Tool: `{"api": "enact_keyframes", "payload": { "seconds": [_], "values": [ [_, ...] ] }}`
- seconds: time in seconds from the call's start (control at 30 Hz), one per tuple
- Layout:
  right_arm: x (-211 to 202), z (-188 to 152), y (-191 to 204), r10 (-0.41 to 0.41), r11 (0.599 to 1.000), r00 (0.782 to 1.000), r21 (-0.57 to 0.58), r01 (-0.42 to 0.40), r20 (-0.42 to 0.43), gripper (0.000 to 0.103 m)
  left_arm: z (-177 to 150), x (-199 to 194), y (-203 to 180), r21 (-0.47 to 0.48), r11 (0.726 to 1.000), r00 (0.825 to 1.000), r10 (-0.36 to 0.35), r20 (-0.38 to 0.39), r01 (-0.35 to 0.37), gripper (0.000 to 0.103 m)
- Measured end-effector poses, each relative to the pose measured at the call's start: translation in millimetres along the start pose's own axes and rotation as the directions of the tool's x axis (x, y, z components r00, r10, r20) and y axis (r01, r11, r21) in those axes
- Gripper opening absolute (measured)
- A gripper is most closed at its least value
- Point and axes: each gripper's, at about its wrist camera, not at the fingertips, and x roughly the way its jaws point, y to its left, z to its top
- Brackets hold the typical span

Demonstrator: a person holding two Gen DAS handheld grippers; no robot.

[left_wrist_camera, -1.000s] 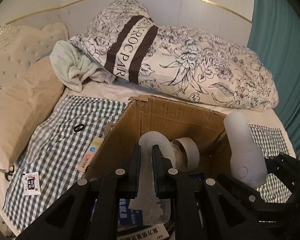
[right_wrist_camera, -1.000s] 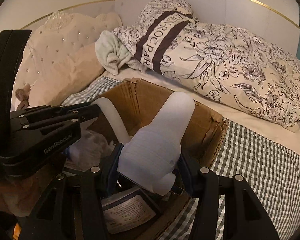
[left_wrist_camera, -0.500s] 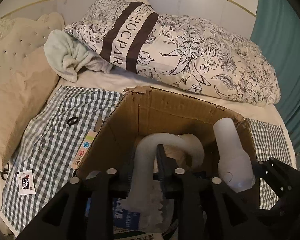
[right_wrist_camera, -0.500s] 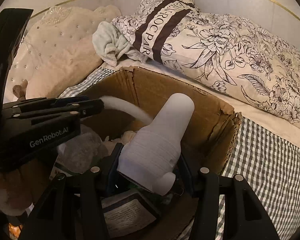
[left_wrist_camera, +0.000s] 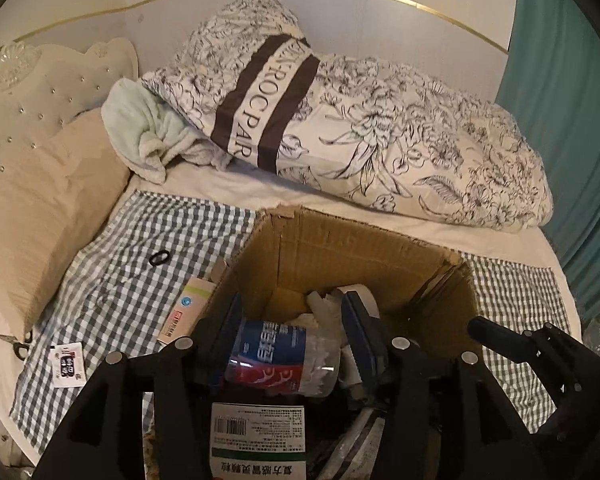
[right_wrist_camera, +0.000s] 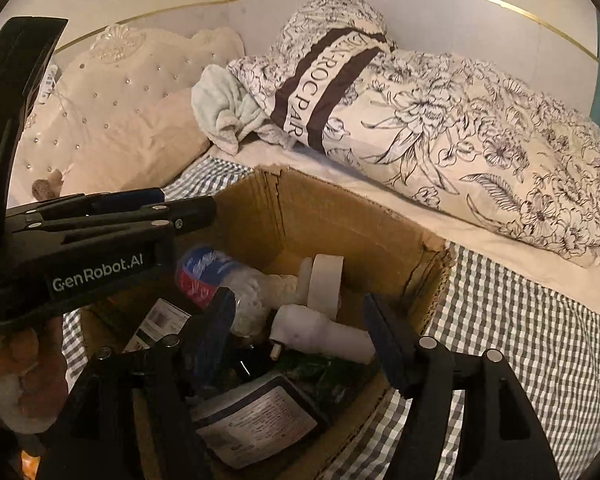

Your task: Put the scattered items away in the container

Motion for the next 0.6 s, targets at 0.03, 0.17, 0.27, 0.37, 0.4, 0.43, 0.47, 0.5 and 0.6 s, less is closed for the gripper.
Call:
{"api": "enact_keyframes", "payload": {
  "seconds": [0.03, 0.17, 0.27, 0.37, 0.4, 0.43, 0.47, 0.5, 0.6],
  "values": [
    [-4.0, 0.1, 0.5, 0.000, 1.000, 1.000, -0.001, 0.000, 0.005, 0.066, 0.2, -4.8, -0.3, -0.001, 1.000, 1.000, 0.000, 0.006, 0.000, 0.058],
    [-22.1, -0.4, 3.6, -0.009, 1.000, 1.000, -0.005, 0.009, 0.025, 0.066, 1.4, -22.6, -1.8, -0.004, 1.000, 1.000, 0.000, 0.030, 0.001, 0.064],
    [-38.1, -0.9, 6.5, -0.012, 1.000, 0.999, -0.004, 0.012, 0.043, 0.072, 1.8, -37.9, -2.5, -0.012, 1.000, 0.998, 0.019, 0.057, -0.019, 0.088],
    [-54.1, -2.2, 8.5, -0.018, 1.000, 0.998, -0.003, 0.019, 0.068, 0.078, 2.2, -56.0, -1.3, -0.032, 0.999, 0.994, 0.033, 0.100, -0.030, 0.091],
    [-60.1, -2.7, 9.1, -0.021, 1.000, 0.997, -0.002, 0.021, 0.076, 0.079, 2.7, -62.1, -1.2, -0.037, 0.999, 0.994, 0.035, 0.108, -0.031, 0.092],
    [-65.8, -2.9, 9.5, -0.025, 1.000, 0.996, -0.002, 0.025, 0.083, 0.080, 3.3, -68.4, -1.4, -0.039, 0.999, 0.992, 0.038, 0.118, -0.033, 0.093],
    [-71.1, -3.0, 9.7, -0.027, 1.000, 0.996, -0.001, 0.027, 0.089, 0.083, 3.8, -73.9, -1.5, -0.040, 0.999, 0.991, 0.039, 0.127, -0.034, 0.094],
    [-76.0, -3.7, 9.9, -0.028, 1.000, 0.995, -0.001, 0.028, 0.095, 0.085, 4.1, -81.5, -2.4, -0.041, 0.999, 0.989, 0.040, 0.140, -0.034, 0.095],
    [-93.6, -6.3, 10.8, -0.033, 0.999, 0.992, 0.000, 0.033, 0.121, 0.091, 3.7, -99.0, -5.7, -0.042, 0.999, 0.984, 0.040, 0.173, -0.033, 0.100]
  ]
}}
